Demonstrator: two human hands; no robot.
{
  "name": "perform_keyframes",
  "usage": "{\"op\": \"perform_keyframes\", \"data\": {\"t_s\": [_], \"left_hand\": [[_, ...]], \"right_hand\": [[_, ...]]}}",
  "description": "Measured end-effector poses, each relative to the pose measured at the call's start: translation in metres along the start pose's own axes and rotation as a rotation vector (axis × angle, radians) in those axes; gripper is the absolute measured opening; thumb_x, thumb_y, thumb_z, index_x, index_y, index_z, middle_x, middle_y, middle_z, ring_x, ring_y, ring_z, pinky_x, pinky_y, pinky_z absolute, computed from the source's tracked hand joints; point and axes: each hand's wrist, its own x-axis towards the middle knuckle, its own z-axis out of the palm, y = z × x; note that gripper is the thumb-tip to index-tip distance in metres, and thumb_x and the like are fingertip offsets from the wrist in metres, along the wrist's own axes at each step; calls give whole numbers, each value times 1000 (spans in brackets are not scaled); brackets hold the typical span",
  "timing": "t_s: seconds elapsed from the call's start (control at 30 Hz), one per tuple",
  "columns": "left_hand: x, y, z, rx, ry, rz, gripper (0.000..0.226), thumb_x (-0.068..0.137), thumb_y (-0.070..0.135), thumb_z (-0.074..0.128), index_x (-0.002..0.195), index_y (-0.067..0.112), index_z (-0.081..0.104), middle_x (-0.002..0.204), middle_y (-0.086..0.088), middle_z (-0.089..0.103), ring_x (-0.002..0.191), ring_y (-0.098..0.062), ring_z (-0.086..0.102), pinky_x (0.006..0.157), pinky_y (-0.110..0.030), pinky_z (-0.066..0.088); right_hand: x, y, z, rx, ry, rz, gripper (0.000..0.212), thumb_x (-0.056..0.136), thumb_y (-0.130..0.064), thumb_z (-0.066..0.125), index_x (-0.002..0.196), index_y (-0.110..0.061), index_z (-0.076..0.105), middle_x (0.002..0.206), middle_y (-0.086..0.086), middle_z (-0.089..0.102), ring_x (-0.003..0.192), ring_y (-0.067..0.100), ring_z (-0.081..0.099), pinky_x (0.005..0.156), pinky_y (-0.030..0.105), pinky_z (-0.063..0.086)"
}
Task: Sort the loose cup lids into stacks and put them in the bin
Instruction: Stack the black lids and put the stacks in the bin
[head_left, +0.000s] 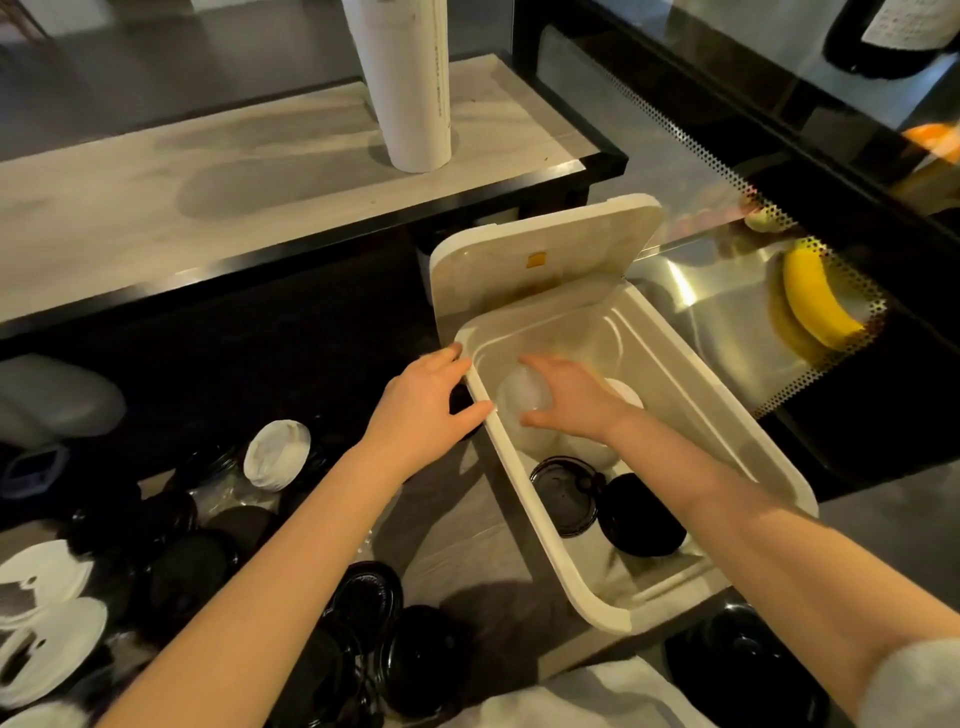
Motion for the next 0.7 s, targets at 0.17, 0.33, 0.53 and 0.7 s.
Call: {"op": "perform_keyframes", "data": {"t_s": [0.17, 0.33, 0.53, 0.7], "left_hand": [[-1, 2, -4, 74, -21, 5, 61, 90, 47, 53, 143, 22, 37, 154, -1, 28, 141, -21, 24, 113, -45, 28], [-15, -3, -23, 128, 66, 19, 56, 91, 43, 51, 140, 19, 41, 150, -2, 35, 140, -20, 26, 113, -41, 27], [-84, -46, -33, 132, 99, -72, 52, 91, 41, 53, 137, 17, 46, 145, -1, 41, 137, -19, 32, 111, -38, 28], [-153, -84, -9, 51, 87, -182, 47, 88, 35, 60, 128, 10, 56, 131, -3, 55, 126, -22, 45, 103, -35, 36]], "right_hand": [[-11, -5, -10, 8, -24, -5, 90, 79, -33, 73, 149, -18, 20, 152, 7, 29, 139, 24, 27, 110, 33, 26], [-31, -27, -30, -32, 221, -83, 55, 88, -32, 62, 137, -14, 44, 137, 6, 49, 129, 24, 42, 104, 35, 36], [-75, -94, -19, 1, 353, -348, 35, 88, -24, 63, 120, -11, 59, 118, 5, 61, 115, 23, 51, 94, 31, 40], [-99, -131, 39, 93, 185, -408, 34, 90, -23, 60, 123, -13, 59, 123, 2, 58, 118, 19, 51, 97, 29, 41]]}}
